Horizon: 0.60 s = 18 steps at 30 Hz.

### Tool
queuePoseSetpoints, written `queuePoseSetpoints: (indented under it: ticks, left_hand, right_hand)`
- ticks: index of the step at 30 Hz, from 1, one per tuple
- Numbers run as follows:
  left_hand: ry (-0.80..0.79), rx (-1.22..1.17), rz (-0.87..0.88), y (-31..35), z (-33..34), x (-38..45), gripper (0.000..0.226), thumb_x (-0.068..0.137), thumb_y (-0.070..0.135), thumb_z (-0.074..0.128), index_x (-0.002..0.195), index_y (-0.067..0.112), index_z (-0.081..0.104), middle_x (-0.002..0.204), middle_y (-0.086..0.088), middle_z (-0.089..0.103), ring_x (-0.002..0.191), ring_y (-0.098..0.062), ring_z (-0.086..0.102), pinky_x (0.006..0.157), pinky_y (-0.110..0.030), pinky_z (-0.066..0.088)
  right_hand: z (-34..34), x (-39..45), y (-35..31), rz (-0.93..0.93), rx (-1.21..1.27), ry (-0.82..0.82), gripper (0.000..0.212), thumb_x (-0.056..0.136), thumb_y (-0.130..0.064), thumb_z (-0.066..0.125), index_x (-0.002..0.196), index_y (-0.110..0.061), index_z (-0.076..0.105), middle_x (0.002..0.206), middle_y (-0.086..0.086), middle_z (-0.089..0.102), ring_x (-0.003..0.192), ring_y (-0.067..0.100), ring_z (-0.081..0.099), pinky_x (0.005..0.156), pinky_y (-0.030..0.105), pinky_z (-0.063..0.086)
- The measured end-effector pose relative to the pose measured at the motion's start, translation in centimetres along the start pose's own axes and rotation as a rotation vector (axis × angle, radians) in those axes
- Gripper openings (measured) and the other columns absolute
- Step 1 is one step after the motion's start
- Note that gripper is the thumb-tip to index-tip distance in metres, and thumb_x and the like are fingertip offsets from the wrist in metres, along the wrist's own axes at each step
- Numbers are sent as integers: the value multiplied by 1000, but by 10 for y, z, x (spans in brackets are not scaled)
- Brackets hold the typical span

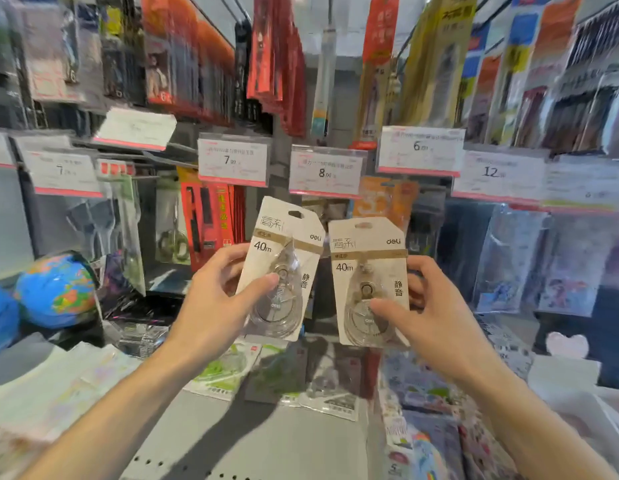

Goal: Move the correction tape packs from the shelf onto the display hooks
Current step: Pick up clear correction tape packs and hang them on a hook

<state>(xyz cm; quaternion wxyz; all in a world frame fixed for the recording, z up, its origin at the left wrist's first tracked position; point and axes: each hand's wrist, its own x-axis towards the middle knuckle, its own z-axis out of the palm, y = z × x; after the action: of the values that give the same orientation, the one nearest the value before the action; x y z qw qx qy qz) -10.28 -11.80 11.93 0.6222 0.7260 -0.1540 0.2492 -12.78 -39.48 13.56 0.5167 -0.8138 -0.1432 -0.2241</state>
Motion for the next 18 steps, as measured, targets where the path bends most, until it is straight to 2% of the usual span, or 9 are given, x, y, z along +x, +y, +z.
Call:
queuePoseSetpoints:
  ticks: [2,4,9,14,18]
  left_hand:
    - [16,38,-5,7,5,0,45,79,42,80,121,41,63,118,19,75,115,-4,69,97,-41,54]
    - [31,80,-7,11,8,2,41,84,35,81,121,40,63,117,20,75,113,-3,69,99,-40,53]
    - [33,132,5,22,10,9,34,88,26,80,113,43,64,112,24,75,104,6,69,87,-28,52]
    - [44,142,43,29,7,10,35,88,26,79,110,49,64,113,23,75,107,6,68,89,-29,51]
    - [41,143,72,33,5,4,35,88,31,79,114,48,63,118,24,73,114,3,66,96,-33,50]
  right_hand:
    - [-10,5,1,-28,29,-13,44,90,-19,79,114,-44,51,105,-37,71,91,-10,72,64,9,56]
    - [-16,10,2,-44,52,-28,43,91,-19,77,114,-45,51,104,-38,70,91,-11,71,63,9,55]
    - [-20,26,2,-66,87,-28,42,93,-21,76,114,-47,50,103,-40,70,92,-14,70,63,7,55]
    - [-16,34,-1,-80,94,-15,45,92,-23,76,123,-43,51,108,-24,73,95,-14,69,65,8,55]
    - [-20,32,-4,-137,95,-24,46,92,-21,77,117,-49,51,109,-36,69,97,-17,67,65,4,53]
